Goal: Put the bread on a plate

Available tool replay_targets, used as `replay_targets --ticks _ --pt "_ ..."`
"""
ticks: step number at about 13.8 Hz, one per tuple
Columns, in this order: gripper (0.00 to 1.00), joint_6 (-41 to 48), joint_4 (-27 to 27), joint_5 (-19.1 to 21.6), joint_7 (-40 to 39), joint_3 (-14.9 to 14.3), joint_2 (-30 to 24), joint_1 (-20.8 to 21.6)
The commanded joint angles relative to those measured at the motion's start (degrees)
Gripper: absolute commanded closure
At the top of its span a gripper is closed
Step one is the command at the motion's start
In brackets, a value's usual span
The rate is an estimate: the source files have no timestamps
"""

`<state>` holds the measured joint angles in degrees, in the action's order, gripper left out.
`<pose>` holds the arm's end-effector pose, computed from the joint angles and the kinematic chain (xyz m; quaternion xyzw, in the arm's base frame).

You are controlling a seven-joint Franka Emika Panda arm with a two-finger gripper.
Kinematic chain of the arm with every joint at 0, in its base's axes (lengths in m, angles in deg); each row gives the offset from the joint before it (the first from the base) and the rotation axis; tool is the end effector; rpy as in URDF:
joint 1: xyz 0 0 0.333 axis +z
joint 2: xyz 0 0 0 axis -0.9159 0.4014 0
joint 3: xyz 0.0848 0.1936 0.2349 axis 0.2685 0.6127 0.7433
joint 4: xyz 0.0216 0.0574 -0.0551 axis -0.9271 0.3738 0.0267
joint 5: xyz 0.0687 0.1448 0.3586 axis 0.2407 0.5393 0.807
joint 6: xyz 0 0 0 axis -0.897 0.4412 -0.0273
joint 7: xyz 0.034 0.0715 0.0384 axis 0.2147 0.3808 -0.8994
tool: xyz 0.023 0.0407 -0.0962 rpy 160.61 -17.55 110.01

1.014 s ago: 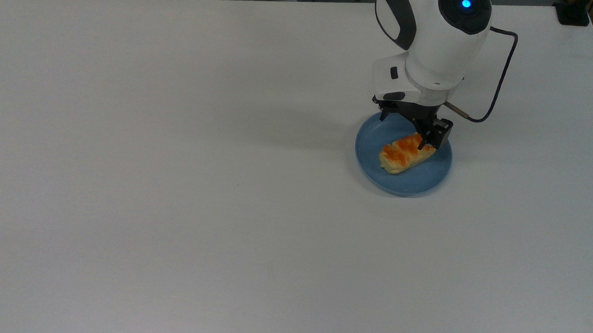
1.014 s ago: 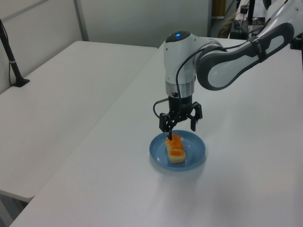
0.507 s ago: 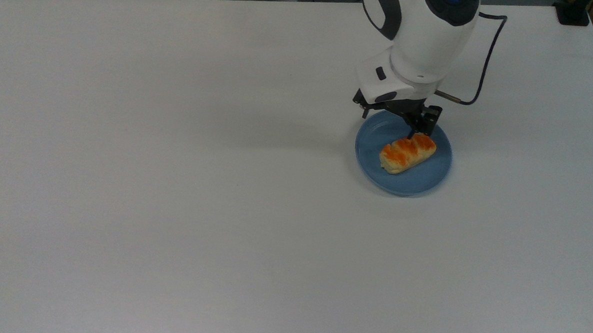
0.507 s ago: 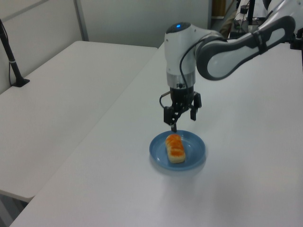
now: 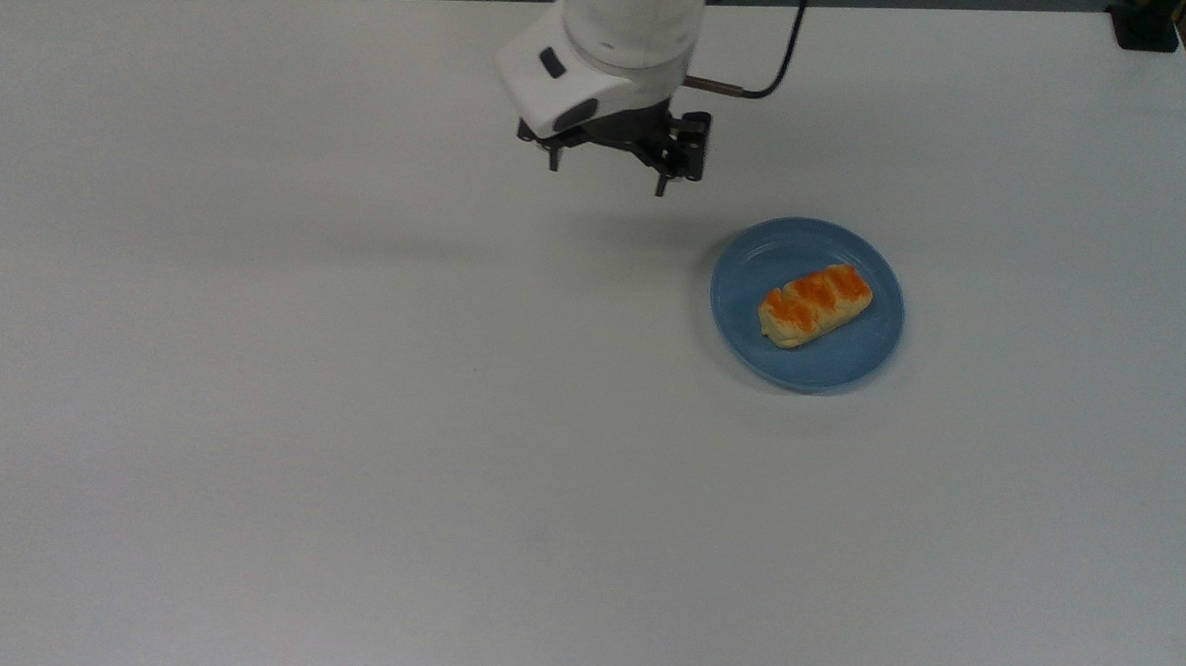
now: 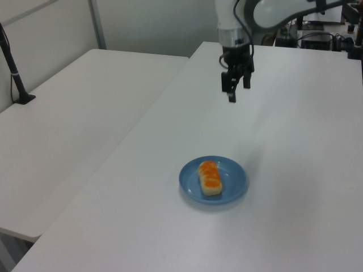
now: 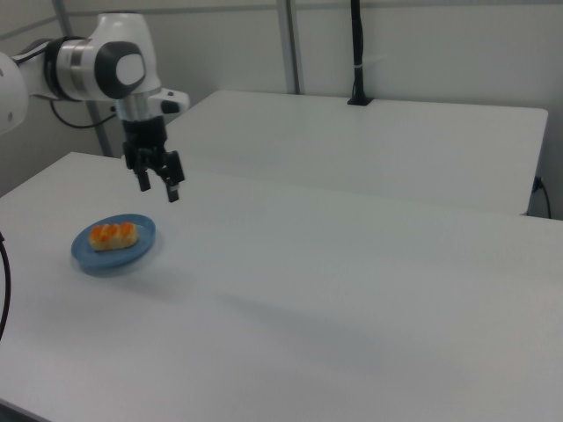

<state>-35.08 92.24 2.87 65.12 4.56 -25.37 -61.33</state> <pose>0.6271 0.1189 0.4915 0.9947 -0.0889 -0.0475 0.0180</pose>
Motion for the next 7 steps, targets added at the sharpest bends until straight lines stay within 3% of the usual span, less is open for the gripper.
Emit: replay_targets --ticks 1,5,7 --pt "0.00 1.4 2.4 0.9 -9.1 -1.8 -3.4 -5.1" --pt "0.00 1.2 1.9 1.1 -14.7 -6.3 -6.4 -5.9" --pt "0.00 1.8 2.0 3.4 -16.6 -7.8 -7.7 -5.9"
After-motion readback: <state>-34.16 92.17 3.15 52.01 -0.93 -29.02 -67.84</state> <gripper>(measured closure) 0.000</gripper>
